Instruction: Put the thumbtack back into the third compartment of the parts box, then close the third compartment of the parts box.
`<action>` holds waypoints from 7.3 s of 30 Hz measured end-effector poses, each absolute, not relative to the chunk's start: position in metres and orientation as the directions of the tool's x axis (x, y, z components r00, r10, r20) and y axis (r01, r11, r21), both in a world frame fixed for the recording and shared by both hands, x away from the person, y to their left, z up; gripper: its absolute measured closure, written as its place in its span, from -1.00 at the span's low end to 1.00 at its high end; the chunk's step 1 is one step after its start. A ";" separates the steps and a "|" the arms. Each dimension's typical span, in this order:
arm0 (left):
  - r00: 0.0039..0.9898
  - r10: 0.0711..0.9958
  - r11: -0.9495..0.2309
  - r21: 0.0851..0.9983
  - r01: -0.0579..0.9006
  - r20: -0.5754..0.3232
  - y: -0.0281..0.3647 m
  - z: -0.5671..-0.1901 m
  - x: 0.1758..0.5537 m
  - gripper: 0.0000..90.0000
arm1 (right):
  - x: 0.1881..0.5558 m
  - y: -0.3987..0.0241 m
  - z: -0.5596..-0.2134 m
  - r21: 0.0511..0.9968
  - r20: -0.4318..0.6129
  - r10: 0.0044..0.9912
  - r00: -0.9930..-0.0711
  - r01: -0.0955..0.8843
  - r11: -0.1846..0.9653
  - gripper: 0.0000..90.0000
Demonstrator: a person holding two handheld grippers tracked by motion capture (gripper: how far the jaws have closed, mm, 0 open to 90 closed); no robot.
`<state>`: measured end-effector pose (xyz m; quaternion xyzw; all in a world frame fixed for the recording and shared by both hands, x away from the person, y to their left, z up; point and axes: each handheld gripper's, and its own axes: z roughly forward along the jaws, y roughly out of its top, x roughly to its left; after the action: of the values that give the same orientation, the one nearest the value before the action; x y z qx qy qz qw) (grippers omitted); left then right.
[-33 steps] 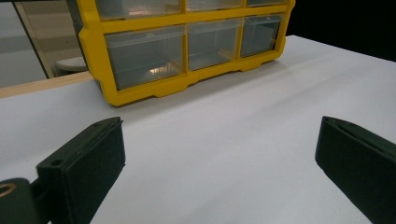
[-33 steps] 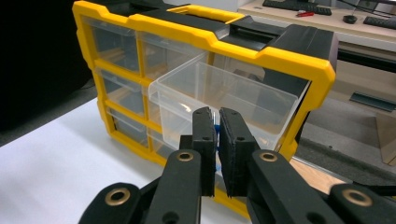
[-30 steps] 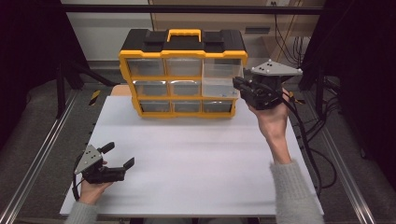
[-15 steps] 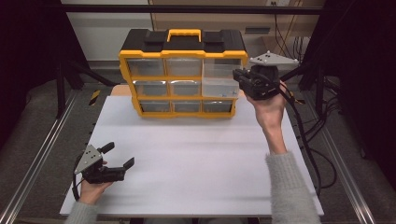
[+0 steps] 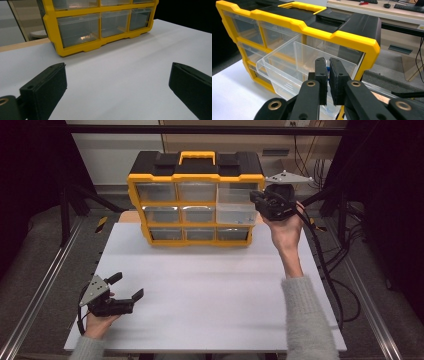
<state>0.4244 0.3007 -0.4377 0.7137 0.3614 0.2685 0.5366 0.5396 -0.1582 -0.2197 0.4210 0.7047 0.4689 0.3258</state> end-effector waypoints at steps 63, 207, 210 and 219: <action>0.597 0.802 -0.155 0.962 0.224 -0.010 0.302 -0.436 0.424 -0.97 | 0.500 -0.164 -0.238 0.968 -0.032 0.869 -0.494 0.201 0.150 -0.61; 0.594 0.804 -0.156 0.960 0.232 -0.013 0.301 -0.439 0.426 -0.97 | 0.597 -0.129 -0.293 0.954 -0.035 0.929 -0.369 0.266 0.141 1.00; 0.594 0.804 -0.153 0.961 0.231 -0.015 0.301 -0.439 0.426 -0.97 | 0.599 -0.129 -0.294 0.953 -0.032 0.932 -0.362 0.269 0.137 1.00; 0.593 0.805 -0.154 0.961 0.232 -0.014 0.301 -0.439 0.426 -0.97 | 0.607 -0.132 -0.295 0.952 -0.027 0.939 -0.343 0.278 0.128 1.00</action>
<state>0.4260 0.3014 -0.4386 0.7115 0.3641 0.2661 0.5388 0.6065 -0.1317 -0.2948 0.4565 0.6663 0.4769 0.3467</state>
